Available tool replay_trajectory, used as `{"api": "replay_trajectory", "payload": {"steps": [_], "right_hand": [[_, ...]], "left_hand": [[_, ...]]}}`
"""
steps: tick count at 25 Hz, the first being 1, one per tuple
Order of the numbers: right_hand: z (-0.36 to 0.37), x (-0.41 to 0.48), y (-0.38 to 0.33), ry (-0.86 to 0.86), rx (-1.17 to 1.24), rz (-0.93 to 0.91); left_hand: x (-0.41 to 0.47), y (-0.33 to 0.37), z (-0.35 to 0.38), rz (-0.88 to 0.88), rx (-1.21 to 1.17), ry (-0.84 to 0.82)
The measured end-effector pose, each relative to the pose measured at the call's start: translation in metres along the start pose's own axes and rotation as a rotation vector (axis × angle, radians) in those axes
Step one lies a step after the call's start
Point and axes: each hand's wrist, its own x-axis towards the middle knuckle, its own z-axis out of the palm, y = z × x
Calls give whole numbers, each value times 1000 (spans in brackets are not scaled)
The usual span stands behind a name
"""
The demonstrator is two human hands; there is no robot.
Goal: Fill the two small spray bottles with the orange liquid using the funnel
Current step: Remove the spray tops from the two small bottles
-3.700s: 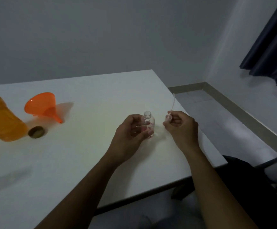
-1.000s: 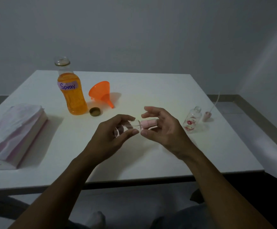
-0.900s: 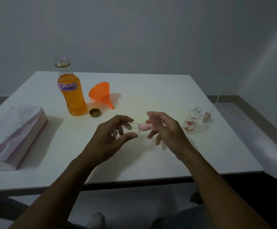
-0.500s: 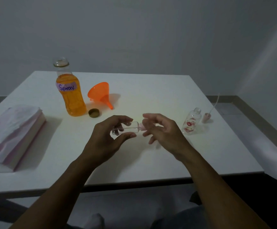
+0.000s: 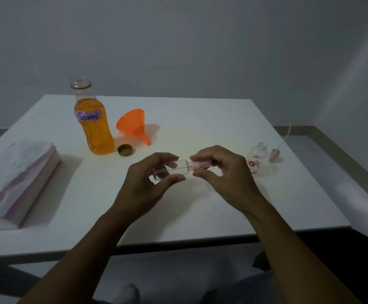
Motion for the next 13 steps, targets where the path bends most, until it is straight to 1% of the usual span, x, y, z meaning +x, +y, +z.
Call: {"api": "replay_trajectory", "payload": {"steps": [1,2,4,6,8,10,11,13], "right_hand": [[-2,0,-2,-14,0,-4],[-4,0,-1,-49,32,30],[-6,0,-2,-117,99,154],[-4,0,-1,-122,103,252],[-1,1,0,-108,67,288],[2,0,0,-92,51,261],[0,0,-1,-77,40,218],[-5,-1,0,-28,-90,64]], "left_hand": [[0,0,0,-4,-4,1],[0,0,-1,-2,-6,0],[-1,-1,-2,8,-2,-7],[-2,-2,-1,17,3,-16],[-2,-3,0,26,14,-25],[-2,-4,1,29,21,-35],[-3,-4,1,26,19,-36],[-3,-5,1,-4,14,-16]]}}
